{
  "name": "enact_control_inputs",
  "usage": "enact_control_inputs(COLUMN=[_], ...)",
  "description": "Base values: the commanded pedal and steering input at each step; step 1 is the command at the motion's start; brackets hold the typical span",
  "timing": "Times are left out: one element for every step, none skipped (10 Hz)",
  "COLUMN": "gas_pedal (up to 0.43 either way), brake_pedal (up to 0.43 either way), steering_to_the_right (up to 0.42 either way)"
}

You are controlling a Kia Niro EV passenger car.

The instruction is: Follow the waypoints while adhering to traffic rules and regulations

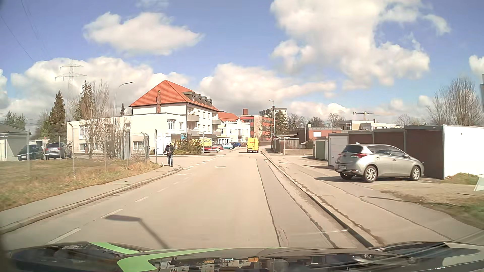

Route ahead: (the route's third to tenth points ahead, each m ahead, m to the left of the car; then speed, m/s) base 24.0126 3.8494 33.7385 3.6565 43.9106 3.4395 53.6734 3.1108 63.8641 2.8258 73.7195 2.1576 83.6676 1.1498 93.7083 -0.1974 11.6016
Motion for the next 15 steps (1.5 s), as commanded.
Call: enact_control_inputs(gas_pedal=[0.047, 0.047, 0.047, 0.047, 0.047, 0.047, 0.047, 0.047, 0.047, 0.047, 0.047, 0.047, 0.047, 0.047, 0.047], brake_pedal=[0.000, 0.000, 0.000, 0.000, 0.000, 0.000, 0.000, 0.000, 0.000, 0.000, 0.000, 0.000, 0.000, 0.000, 0.000], steering_to_the_right=[-0.005, -0.005, -0.005, -0.005, -0.004, -0.002, -0.002, -0.002, -0.002, -0.002, -0.003, -0.003, -0.003, -0.004, -0.004])
